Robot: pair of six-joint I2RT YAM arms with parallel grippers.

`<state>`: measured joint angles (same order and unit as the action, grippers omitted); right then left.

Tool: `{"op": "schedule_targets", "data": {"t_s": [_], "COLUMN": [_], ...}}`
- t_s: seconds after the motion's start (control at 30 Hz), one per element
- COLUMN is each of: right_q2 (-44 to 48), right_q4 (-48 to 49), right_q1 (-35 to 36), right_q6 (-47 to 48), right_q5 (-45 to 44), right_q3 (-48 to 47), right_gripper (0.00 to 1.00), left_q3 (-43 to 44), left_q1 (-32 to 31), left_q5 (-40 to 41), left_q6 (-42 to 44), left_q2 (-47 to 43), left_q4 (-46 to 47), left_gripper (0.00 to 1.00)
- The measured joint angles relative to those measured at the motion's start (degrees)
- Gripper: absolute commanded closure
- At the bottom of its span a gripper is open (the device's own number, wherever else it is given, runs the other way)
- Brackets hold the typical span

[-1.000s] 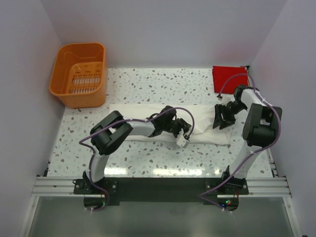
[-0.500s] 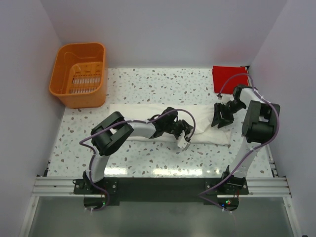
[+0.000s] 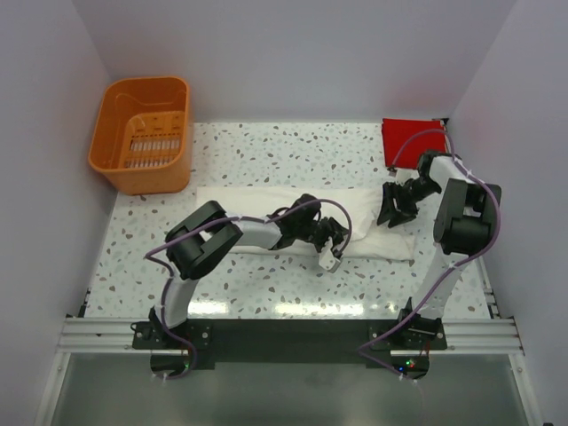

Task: Fold and stack the t-shirts
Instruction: Fold the tshirt

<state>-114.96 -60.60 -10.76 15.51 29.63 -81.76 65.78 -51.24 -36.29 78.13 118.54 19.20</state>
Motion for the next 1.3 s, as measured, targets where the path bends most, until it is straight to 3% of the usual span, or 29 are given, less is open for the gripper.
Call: {"op": "schedule_targets", "data": {"t_s": [0.1,0.23,0.53,0.77,0.8,0.9,0.93,1.1,1.3], "right_q2": [0.46,1.75,3.1,9.49,10.93,14.14,14.75,16.0,16.0], "right_q4": [-0.44,-0.76,-0.81,2.45,3.13,4.52,4.85,5.42,5.11], "right_q1": [0.0,0.0,0.0,0.02,0.17,0.7,0.96,1.9,2.1], "right_q6": [1.51,2.71,4.5,12.83,14.29,18.97,20.44,25.46,26.23], "right_q5": [-0.31,-1.46,-1.53,-1.62,-1.7,-2.08,-2.14,-3.61,-4.7], "right_q3": [0.0,0.0,0.0,1.55,2.03,2.89,3.15,6.4,8.13], "right_gripper": [0.48,0.49,0.46,0.45,0.45,0.46,0.46,0.46,0.46], "left_q3": [0.15,0.15,0.31,3.19,3.63,4.11,3.93,2.62,1.7], "left_q1": [-0.17,-0.2,2.67,6.73,7.1,7.78,7.85,6.86,3.3], "left_q5": [-0.04,-0.02,-2.71,-5.99,-6.38,-7.43,-7.63,-8.28,-7.76], "left_q6": [0.66,0.79,-5.2,-13.79,-14.93,-17.31,-17.73,-17.46,-13.57], "left_q2": [0.83,1.66,1.66,1.66,1.66,1.64,1.62,1.11,1.03], "left_q4": [0.17,0.46,1.51,1.33,1.36,2.25,2.78,3.45,3.67], "left_gripper": [0.84,0.99,1.0,1.0,0.97,0.73,0.7,0.61,0.59]}}
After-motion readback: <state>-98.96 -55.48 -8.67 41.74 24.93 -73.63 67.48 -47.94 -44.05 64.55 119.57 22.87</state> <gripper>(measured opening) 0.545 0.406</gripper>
